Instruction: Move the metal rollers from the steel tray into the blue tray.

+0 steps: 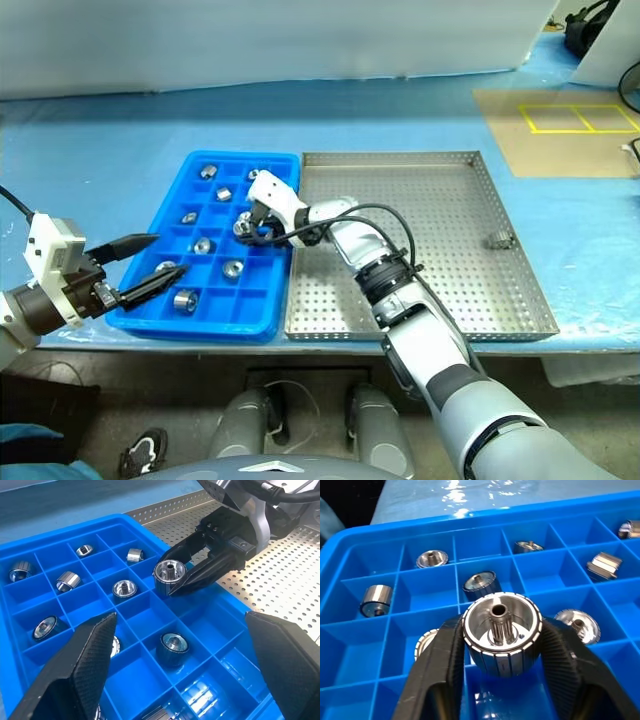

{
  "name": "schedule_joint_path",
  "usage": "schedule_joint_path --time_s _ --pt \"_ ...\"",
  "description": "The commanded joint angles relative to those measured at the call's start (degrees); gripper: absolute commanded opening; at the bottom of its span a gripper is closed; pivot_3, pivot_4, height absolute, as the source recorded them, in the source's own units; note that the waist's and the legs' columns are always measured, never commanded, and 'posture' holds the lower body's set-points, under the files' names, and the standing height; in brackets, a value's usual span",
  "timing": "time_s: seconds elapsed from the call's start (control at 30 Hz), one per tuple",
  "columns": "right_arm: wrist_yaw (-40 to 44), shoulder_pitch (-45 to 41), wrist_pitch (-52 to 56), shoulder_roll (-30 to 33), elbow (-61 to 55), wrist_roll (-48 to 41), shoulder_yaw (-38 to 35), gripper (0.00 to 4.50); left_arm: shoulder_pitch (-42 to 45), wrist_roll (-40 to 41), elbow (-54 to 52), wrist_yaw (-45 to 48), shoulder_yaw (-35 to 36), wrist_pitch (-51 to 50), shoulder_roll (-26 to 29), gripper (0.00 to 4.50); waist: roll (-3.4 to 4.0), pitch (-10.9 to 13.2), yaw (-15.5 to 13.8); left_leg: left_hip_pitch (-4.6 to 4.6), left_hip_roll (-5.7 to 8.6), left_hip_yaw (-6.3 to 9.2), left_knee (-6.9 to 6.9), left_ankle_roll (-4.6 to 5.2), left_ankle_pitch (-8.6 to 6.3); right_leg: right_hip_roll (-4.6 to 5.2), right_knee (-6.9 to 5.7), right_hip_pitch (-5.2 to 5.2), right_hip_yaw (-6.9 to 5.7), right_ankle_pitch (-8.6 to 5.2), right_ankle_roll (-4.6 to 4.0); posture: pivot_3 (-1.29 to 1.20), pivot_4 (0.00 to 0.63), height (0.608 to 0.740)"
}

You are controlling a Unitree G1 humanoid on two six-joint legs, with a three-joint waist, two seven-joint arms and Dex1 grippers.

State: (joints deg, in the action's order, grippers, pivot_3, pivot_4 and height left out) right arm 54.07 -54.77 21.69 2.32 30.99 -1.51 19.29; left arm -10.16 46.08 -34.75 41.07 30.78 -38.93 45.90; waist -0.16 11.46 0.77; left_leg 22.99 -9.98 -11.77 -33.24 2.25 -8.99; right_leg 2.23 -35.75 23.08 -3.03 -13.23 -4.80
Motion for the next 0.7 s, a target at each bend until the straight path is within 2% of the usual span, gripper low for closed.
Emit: schedule_joint_path --time_s 0.03,0.07,0.23,0.43,0.57,0.7 --pt "-2.2 -1.7 -0.6 -0.3 1.1 0.4 -1.0 3.39 -0.4 0.5 -1.6 0.4 0.4 0.8 0.0 4.31 0.00 0.0 0.0 -0.01 0.00 0.00 0.00 0.00 0.00 0.00 -0.01 0.00 0.00 0.00 0.00 -0.27 0.150 0.740" --pt "-1.6 -2.1 0.0 -0.3 1.2 -0.4 -1.7 3.70 -0.5 0.5 -1.6 0.4 0.4 0.9 -0.1 4.31 0.00 0.0 0.0 -0.02 0.00 0.00 -0.01 -0.01 0.01 0.00 -0.02 -0.01 0.00 0.00 0.00 -0.27 0.150 0.740" --pt "0.7 -2.7 2.2 1.2 -2.8 -3.3 -3.9 3.70 -0.1 0.4 -1.5 0.4 -0.7 1.3 -0.4 4.31 0.00 0.0 0.0 -0.02 -0.01 0.00 -0.01 -0.01 0.01 0.00 -0.02 -0.01 0.00 0.00 0.00 -0.28 0.150 0.740" --pt "3.4 -2.0 7.3 6.2 -12.4 -8.0 -7.8 3.70 2.8 -0.2 0.0 0.7 -4.3 2.1 -1.1 4.31 -0.01 0.0 0.0 -0.02 0.00 0.00 -0.01 0.00 0.01 0.00 -0.02 -0.03 0.00 0.00 0.00 -0.33 0.150 0.740" --pt "3.5 0.7 10.1 7.9 -16.9 -9.6 -7.7 3.70 4.9 -1.0 0.9 1.0 -7.6 2.7 -1.7 4.31 -0.02 0.0 0.2 -0.11 -0.01 0.00 -0.01 -0.02 0.02 -0.02 -0.02 -0.09 0.00 0.00 0.00 -0.36 0.150 0.740" --pt "7.1 3.8 12.3 10.8 -21.7 -11.6 -6.5 3.70 7.1 -1.3 1.4 0.8 -9.5 2.8 -2.2 4.31 -0.02 0.0 0.3 -0.13 -0.01 0.00 -0.01 -0.01 0.02 -0.02 0.00 -0.11 0.01 0.00 0.00 -0.36 0.150 0.740"
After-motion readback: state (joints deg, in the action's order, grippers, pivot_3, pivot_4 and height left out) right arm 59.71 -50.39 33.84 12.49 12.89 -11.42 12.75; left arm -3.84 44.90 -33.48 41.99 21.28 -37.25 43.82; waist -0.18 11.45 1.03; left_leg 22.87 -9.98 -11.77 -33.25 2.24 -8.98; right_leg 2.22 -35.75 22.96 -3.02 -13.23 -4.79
